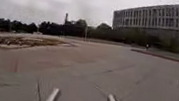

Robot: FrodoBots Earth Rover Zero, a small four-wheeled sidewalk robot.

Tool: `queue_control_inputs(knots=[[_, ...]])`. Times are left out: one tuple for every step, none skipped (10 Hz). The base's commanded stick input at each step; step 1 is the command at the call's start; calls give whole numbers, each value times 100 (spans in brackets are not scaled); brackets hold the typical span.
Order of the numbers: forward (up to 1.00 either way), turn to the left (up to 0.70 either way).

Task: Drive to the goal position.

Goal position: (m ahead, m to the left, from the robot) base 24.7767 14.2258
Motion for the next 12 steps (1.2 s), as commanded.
queue_control_inputs(knots=[[100, -27], [100, -27], [100, -27], [100, -27], [100, -27], [23, -41], [0, -45], [0, -45], [0, -45], [69, -33], [100, -27], [100, -27]])
